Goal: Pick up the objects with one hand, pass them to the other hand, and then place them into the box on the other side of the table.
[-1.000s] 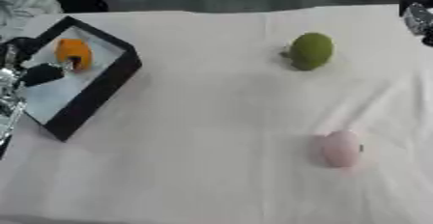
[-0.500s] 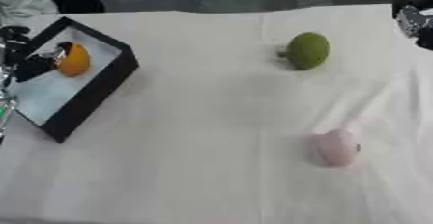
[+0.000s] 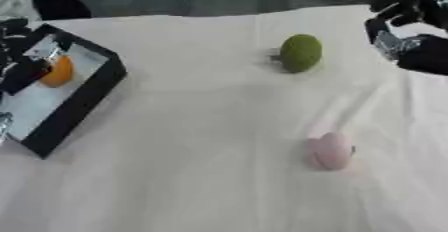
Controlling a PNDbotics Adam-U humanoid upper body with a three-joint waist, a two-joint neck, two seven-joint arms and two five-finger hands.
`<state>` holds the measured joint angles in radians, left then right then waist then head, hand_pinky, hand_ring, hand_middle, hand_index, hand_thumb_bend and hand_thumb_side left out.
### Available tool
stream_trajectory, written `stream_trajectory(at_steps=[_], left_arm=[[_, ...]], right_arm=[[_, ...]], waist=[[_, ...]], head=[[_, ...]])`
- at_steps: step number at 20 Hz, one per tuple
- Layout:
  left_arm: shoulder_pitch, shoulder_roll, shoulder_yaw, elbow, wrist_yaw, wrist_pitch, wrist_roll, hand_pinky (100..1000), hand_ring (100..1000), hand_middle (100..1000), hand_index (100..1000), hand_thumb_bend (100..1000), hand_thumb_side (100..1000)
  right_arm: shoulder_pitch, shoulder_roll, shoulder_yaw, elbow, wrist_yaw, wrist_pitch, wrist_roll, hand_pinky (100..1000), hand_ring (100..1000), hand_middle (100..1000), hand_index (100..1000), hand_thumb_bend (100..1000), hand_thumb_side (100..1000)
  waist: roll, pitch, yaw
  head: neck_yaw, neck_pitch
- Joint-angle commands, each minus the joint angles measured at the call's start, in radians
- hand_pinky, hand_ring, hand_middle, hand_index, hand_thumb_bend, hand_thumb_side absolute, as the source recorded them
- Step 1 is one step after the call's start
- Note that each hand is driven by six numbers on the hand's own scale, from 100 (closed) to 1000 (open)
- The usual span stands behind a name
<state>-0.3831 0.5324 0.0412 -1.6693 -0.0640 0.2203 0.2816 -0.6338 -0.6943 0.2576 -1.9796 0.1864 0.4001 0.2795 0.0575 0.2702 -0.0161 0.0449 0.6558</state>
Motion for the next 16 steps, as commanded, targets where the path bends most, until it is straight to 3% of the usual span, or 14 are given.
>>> stream_trajectory(at_steps=[1,4,7,9,10,11,16], left_arm=[[0.000,-0.008,-0.004,-0.055,0.031,-0.038,0.008,700,822,759,849,601,655],[0.009,-0.019,-0.015,-0.080,0.038,-0.044,0.011,699,822,758,848,613,646],[0.015,-0.027,-0.021,-0.098,0.032,-0.041,0.011,697,820,755,845,618,645],[0.018,-0.032,-0.025,-0.108,0.031,-0.037,0.011,695,818,751,846,628,641],[0.019,-0.034,-0.029,-0.112,0.035,-0.037,0.008,693,817,748,848,699,603],[0.021,-0.036,-0.034,-0.117,0.042,-0.037,0.004,692,817,748,848,644,626],[0.035,-0.051,-0.049,-0.168,0.055,-0.065,-0.003,693,819,751,850,651,613]], right_arm=[[-0.009,-0.053,0.012,-0.020,-0.007,-0.029,0.040,827,804,780,829,272,447],[0.001,-0.079,0.019,-0.020,-0.031,-0.059,0.084,834,811,792,844,313,467],[0.006,-0.107,0.023,-0.020,-0.032,-0.083,0.111,832,809,786,839,404,418],[0.010,-0.125,0.028,-0.020,-0.023,-0.097,0.129,830,807,781,832,399,410],[0.012,-0.133,0.032,-0.020,-0.018,-0.103,0.139,829,805,778,830,430,373],[0.013,-0.140,0.036,-0.020,-0.013,-0.108,0.149,828,804,777,829,385,410],[0.024,-0.187,0.072,-0.020,-0.010,-0.142,0.216,829,807,779,830,400,394]], waist=[[-0.015,-0.013,-0.001],[-0.015,-0.013,-0.002],[-0.016,-0.014,-0.002],[-0.016,-0.014,-0.002],[-0.017,-0.014,-0.003],[-0.018,-0.013,-0.005],[-0.021,-0.012,-0.011]], head=[[-0.014,-0.015],[-0.019,-0.014],[-0.025,-0.014],[-0.030,-0.015],[-0.032,-0.016],[-0.032,-0.018],[-0.041,-0.018]])
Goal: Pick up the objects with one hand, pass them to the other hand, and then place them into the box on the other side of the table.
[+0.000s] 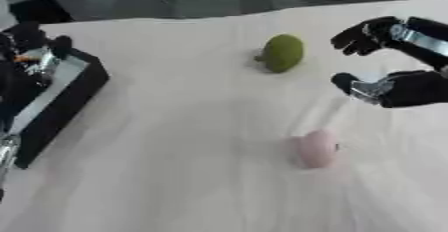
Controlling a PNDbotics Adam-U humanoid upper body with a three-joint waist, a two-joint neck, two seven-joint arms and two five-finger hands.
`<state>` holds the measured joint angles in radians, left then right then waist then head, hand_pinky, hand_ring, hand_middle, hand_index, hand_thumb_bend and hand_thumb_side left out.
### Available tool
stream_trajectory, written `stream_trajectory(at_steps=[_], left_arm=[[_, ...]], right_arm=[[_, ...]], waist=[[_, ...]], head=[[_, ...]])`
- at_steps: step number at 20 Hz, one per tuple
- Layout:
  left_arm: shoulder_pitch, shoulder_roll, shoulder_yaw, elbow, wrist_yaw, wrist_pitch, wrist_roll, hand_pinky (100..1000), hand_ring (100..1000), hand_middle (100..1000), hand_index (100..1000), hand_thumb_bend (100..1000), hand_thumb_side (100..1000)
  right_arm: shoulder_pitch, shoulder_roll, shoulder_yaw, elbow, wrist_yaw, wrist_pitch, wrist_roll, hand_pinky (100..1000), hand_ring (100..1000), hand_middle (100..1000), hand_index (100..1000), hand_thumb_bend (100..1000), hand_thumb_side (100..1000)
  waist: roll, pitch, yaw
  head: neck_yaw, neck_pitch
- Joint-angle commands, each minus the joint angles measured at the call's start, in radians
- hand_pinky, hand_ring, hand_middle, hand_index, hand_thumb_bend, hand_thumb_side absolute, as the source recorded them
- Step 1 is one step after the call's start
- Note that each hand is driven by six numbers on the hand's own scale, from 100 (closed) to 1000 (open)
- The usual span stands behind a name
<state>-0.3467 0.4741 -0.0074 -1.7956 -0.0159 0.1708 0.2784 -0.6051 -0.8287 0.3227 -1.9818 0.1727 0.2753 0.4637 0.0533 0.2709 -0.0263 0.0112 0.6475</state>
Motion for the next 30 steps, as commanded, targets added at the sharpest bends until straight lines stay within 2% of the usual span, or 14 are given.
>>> stream_trajectory(at_steps=[1,4,7,11,15,21,30], left_arm=[[0.003,0.001,-0.001,-0.052,0.006,-0.026,0.006,692,819,750,848,651,611],[0.016,-0.024,-0.003,-0.074,0.005,-0.062,0.037,692,819,749,841,654,598],[0.026,-0.052,-0.006,-0.078,0.007,-0.082,0.058,691,819,748,836,653,598],[0.033,-0.073,-0.006,-0.076,0.009,-0.090,0.073,691,819,747,836,653,597],[0.041,-0.082,-0.002,-0.075,0.011,-0.095,0.090,690,817,745,833,659,593],[0.045,-0.092,0.002,-0.076,0.014,-0.100,0.112,688,813,741,830,658,591],[0.050,-0.103,0.006,-0.079,0.010,-0.099,0.125,687,810,736,827,650,594]], right_arm=[[-0.002,-0.063,0.012,-0.018,0.001,-0.025,0.049,830,806,779,829,403,388],[0.008,-0.087,0.020,-0.018,-0.004,-0.048,0.087,829,808,780,828,420,361],[0.021,-0.093,0.026,-0.018,0.006,-0.059,0.108,828,829,780,821,425,344],[0.038,-0.089,0.043,-0.018,0.024,-0.053,0.130,827,830,781,821,430,331],[0.049,-0.082,0.050,-0.018,0.053,-0.049,0.133,828,831,783,825,440,322],[0.054,-0.074,0.072,-0.007,0.109,-0.038,0.143,830,834,789,829,461,315],[0.045,-0.023,0.113,0.120,0.223,-0.063,0.128,832,835,794,834,482,311]], waist=[[-0.017,-0.013,-0.002],[-0.018,-0.012,-0.002],[-0.018,-0.013,-0.002],[-0.016,-0.014,0.001],[-0.015,-0.016,0.007],[-0.019,-0.020,0.016],[-0.021,-0.019,0.028]], head=[[-0.011,-0.009],[-0.026,-0.004],[-0.037,0.017],[-0.015,0.057],[0.004,0.080],[0.011,0.101],[0.021,0.101]])
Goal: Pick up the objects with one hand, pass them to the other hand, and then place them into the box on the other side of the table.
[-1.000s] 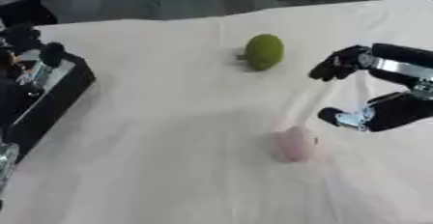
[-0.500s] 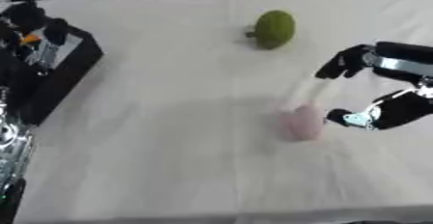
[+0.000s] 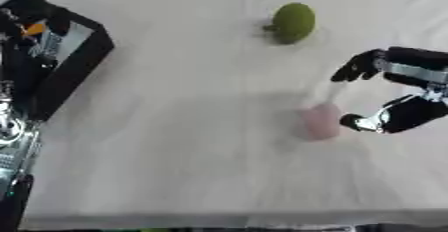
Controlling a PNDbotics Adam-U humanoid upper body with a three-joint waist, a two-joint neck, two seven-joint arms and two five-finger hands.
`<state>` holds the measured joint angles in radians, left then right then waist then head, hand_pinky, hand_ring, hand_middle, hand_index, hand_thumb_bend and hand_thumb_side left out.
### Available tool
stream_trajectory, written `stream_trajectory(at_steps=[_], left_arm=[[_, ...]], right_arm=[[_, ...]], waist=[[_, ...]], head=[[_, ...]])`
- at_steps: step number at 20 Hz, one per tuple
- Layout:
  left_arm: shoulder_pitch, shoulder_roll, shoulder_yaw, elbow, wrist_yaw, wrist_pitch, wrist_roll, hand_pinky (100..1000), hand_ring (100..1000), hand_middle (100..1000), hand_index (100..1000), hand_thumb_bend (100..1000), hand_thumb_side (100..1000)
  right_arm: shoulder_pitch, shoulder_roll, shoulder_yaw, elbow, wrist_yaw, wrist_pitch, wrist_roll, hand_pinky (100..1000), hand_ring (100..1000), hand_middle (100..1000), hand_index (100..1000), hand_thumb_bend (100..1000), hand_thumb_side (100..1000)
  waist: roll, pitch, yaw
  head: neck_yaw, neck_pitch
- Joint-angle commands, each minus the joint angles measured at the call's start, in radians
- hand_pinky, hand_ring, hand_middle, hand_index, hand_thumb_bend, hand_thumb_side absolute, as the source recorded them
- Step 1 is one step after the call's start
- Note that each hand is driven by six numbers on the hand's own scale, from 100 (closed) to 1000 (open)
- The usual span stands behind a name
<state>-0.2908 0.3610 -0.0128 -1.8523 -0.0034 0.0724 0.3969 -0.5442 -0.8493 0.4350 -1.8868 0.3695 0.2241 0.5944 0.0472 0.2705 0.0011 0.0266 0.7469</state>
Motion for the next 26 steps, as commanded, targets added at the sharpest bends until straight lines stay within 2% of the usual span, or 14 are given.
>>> stream_trajectory(at_steps=[1,11,15,18,20,22,24,26], left_arm=[[-0.006,0.010,0.011,-0.022,-0.002,-0.001,0.006,687,810,736,827,649,594],[-0.006,0.003,0.011,-0.023,-0.005,0.001,0.009,687,810,734,824,640,601],[-0.004,0.002,0.013,-0.023,-0.004,0.002,0.013,686,810,733,823,640,602],[-0.003,0.000,0.013,-0.022,-0.004,0.002,0.014,686,809,730,821,637,602],[-0.001,-0.001,0.014,-0.022,-0.005,0.003,0.014,686,809,728,821,637,602],[0.000,-0.003,0.015,-0.021,-0.007,0.003,0.014,686,809,728,821,637,602],[0.002,-0.004,0.016,-0.020,-0.009,0.004,0.015,686,809,728,820,636,602],[0.003,-0.005,0.016,-0.018,-0.010,0.004,0.015,687,809,728,820,636,604]], right_arm=[[-0.018,0.003,0.005,0.040,0.035,-0.016,-0.003,832,835,794,835,483,312],[-0.038,0.058,0.050,0.172,0.100,-0.054,0.005,829,825,777,826,475,292],[-0.045,0.076,0.061,0.205,0.110,-0.068,0.010,826,811,749,800,429,262],[-0.047,0.084,0.064,0.216,0.107,-0.074,0.009,819,788,712,762,347,199],[-0.047,0.089,0.062,0.217,0.096,-0.072,0.000,808,764,677,718,225,129],[-0.044,0.091,0.058,0.211,0.074,-0.069,-0.013,804,754,658,693,149,100],[-0.040,0.090,0.048,0.194,0.047,-0.063,-0.033,800,746,637,656,100,100],[-0.033,0.085,0.033,0.163,0.015,-0.052,-0.055,799,744,631,648,100,100]], waist=[[-0.015,-0.018,0.002],[-0.013,-0.016,0.007],[-0.012,-0.016,0.008],[-0.012,-0.017,0.008],[-0.012,-0.017,0.008],[-0.012,-0.018,0.007],[-0.012,-0.020,0.006],[-0.013,-0.021,0.005]], head=[[0.005,-0.001],[-0.007,-0.027],[-0.009,-0.027],[-0.007,-0.025],[-0.005,-0.024],[-0.001,-0.021],[0.006,-0.021],[0.014,-0.024]])
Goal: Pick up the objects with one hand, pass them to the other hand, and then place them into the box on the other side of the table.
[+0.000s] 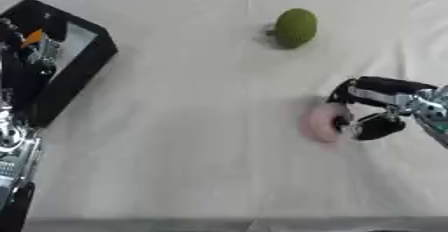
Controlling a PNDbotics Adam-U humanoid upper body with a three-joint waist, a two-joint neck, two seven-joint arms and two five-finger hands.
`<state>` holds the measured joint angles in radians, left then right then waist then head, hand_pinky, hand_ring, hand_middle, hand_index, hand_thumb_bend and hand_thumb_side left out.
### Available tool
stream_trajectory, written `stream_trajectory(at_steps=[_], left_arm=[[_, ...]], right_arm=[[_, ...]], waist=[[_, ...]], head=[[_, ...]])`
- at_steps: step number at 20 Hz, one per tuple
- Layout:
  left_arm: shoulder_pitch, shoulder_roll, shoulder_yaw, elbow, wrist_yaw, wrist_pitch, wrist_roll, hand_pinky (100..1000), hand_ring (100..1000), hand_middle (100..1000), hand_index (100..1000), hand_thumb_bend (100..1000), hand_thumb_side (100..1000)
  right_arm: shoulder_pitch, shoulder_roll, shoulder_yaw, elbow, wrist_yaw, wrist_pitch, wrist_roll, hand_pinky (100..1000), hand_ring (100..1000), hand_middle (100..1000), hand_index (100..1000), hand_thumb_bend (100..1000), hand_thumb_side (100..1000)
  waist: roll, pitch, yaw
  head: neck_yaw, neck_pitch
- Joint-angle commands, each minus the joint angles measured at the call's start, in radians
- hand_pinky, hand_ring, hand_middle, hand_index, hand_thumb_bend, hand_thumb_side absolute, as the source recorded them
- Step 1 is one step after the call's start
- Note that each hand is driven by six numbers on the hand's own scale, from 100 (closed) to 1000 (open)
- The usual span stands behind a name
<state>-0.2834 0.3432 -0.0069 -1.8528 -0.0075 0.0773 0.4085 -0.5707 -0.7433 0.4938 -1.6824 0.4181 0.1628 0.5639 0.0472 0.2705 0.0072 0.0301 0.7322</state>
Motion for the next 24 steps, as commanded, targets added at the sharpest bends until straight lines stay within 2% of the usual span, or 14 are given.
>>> stream_trajectory(at_steps=[1,8,13,19,24], left_arm=[[-0.004,0.012,0.010,-0.017,-0.007,-0.001,0.003,688,810,728,820,636,604],[0.000,0.016,0.005,-0.012,-0.025,0.007,-0.025,692,811,729,826,648,573],[0.002,0.021,-0.005,-0.007,-0.072,0.019,-0.124,692,812,729,832,635,552],[0.005,0.017,-0.022,0.000,-0.092,-0.002,-0.259,693,807,716,821,624,534],[0.006,0.006,-0.048,0.014,-0.077,-0.028,-0.327,691,805,711,815,615,512]], right_arm=[[-0.002,-0.025,-0.035,-0.061,-0.048,0.017,-0.032,799,743,628,644,100,100],[0.017,-0.052,-0.129,-0.223,-0.140,0.077,-0.061,797,738,611,631,100,100],[0.012,-0.039,-0.185,-0.302,-0.201,0.117,-0.094,795,735,604,627,100,100],[-0.026,0.024,-0.221,-0.317,-0.245,0.133,-0.149,788,722,596,625,100,100],[-0.075,0.092,-0.223,-0.318,-0.254,0.139,-0.190,786,718,592,623,100,100]], waist=[[-0.014,-0.022,-0.002],[-0.014,-0.028,-0.010],[-0.010,-0.029,-0.015],[-0.006,-0.029,-0.020],[-0.004,-0.030,-0.022]], head=[[0.012,-0.012],[0.016,-0.022],[0.009,-0.022],[-0.008,-0.021],[-0.018,-0.025]])
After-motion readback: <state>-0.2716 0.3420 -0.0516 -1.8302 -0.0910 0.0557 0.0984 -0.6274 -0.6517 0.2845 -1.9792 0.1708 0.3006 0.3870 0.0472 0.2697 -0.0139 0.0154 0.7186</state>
